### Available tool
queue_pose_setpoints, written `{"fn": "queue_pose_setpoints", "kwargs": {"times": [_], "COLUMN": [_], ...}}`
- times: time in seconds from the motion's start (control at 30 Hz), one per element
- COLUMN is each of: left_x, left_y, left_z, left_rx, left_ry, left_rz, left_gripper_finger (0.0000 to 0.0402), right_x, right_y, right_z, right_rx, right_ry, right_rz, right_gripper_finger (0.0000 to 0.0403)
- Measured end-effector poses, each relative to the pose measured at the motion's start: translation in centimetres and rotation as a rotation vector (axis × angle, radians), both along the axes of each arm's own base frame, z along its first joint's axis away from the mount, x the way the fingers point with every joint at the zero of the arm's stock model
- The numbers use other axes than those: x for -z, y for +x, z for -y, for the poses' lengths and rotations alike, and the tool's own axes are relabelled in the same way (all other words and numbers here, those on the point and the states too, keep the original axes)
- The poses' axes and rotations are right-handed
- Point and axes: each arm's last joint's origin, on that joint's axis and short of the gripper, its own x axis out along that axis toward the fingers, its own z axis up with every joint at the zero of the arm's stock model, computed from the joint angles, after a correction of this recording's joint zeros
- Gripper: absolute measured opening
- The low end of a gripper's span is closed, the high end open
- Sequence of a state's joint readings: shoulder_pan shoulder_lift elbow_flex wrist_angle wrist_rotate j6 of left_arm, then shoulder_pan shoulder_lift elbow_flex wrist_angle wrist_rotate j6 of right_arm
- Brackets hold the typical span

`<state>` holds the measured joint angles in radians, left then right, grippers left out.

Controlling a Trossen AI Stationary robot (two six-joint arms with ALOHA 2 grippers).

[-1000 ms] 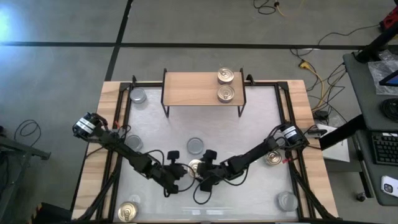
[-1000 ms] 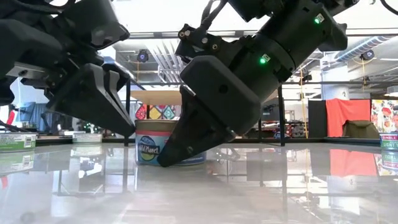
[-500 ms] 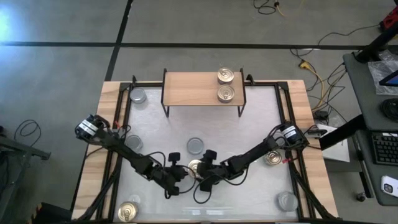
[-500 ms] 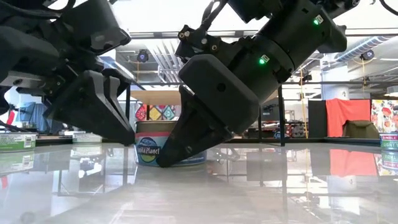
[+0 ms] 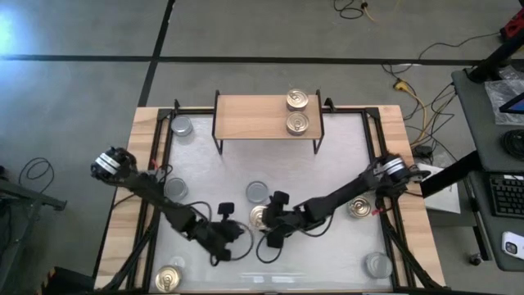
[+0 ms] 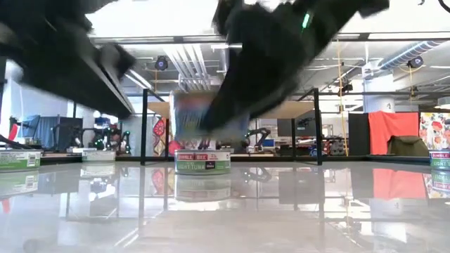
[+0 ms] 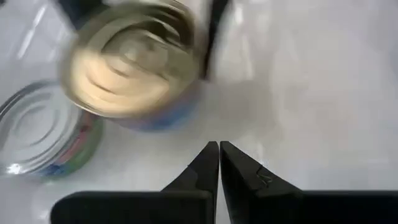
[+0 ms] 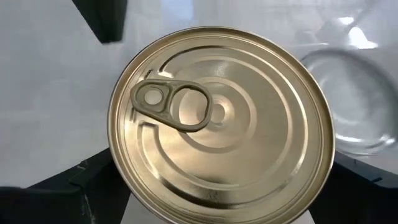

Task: Stack canned seafood by type on shelf
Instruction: Stack the blue tuna can on top of the blue tuna can on the shelf

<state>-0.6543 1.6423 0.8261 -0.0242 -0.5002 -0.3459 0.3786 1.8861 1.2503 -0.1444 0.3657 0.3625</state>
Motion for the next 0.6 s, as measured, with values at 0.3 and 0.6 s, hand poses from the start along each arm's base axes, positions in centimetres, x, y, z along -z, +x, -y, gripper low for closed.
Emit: {"fn": "queue_pose_setpoints", "kwargs": {"times": [0.3,0.6], "left_x": [-3.8,-5.2], "left_y": [-1.9,1.0], "left_z": [2.1,0.3], "left_rx": [0.232,0.388], "left_ry": [0.000,0.039], "left_rz": [0.154,0.309], "left_gripper_finger": [0.0000,0.0000], "right_x": [-9.4,-14.9], "right_y": [-4.5,-9.2], "right_z": [3.3,11.3], "right_rx": [0.014,0.229], "right_ry": [-0.057,-0.239], "right_rz": [0.014,0.008], "right_gripper_finger": [0.0365,0.0365]}}
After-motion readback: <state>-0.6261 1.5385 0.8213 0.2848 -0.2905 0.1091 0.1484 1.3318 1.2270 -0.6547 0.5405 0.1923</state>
